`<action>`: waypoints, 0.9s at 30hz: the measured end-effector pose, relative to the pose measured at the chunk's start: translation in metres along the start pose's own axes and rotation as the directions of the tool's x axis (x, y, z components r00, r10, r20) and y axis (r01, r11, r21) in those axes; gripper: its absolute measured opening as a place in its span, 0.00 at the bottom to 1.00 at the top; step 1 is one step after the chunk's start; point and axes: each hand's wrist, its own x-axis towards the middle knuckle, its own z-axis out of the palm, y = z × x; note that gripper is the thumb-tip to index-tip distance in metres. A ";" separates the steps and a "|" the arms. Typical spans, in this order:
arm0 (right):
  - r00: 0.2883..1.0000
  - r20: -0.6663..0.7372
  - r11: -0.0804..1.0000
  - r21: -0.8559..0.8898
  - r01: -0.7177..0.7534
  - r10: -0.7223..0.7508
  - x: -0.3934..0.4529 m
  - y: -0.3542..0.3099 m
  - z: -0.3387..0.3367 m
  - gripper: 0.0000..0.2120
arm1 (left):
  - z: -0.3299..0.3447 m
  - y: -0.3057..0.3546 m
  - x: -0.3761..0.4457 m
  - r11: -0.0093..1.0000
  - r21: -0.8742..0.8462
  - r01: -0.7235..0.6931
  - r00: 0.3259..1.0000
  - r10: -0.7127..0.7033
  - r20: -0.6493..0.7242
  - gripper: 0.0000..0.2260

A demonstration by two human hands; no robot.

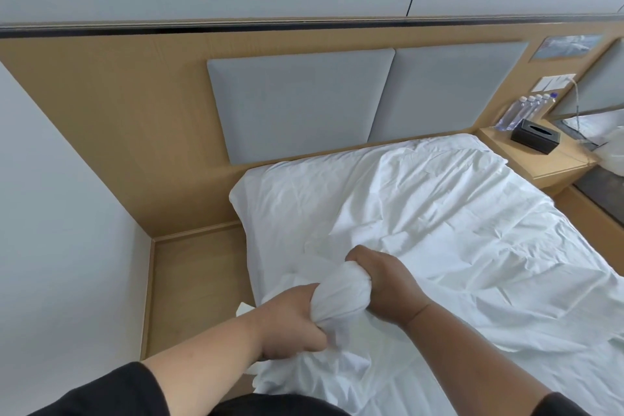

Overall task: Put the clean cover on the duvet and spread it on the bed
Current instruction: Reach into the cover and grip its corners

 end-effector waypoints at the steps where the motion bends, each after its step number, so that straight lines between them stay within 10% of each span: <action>1: 1.000 0.025 1.000 0.018 0.012 -0.012 -0.001 0.000 0.002 0.07 | 0.000 -0.002 -0.002 0.999 -0.032 0.000 1.000 0.001 0.029 0.14; 6: 0.996 0.088 0.998 -0.069 -0.011 0.017 -0.003 0.014 0.003 0.11 | -0.010 -0.003 0.001 0.998 -0.009 0.063 0.990 -0.061 0.124 0.24; 9: 0.944 0.305 0.964 -0.263 -0.045 0.127 -0.004 0.017 0.004 0.11 | -0.015 -0.002 0.010 0.910 0.386 0.150 0.976 -0.199 0.090 0.30; 12: 0.667 0.674 0.939 -0.321 -0.122 0.317 -0.004 0.007 0.021 0.10 | -0.005 -0.012 0.018 0.603 0.778 0.177 0.967 -0.252 -0.025 0.23; 15: 0.461 0.818 0.936 -0.265 -0.231 0.345 -0.004 -0.002 0.029 0.15 | 0.004 -0.030 0.018 0.523 0.829 0.198 0.977 -0.175 -0.123 0.15; 20: 0.439 0.868 0.922 -0.050 -0.384 0.230 -0.020 -0.007 0.031 0.11 | -0.004 -0.040 0.018 0.569 0.814 0.117 0.993 -0.070 -0.094 0.08; 27: 0.366 0.901 0.952 -0.135 -0.276 0.234 -0.037 -0.013 0.037 0.24 | 0.000 -0.046 0.013 0.579 0.813 0.057 0.922 -0.344 0.180 0.10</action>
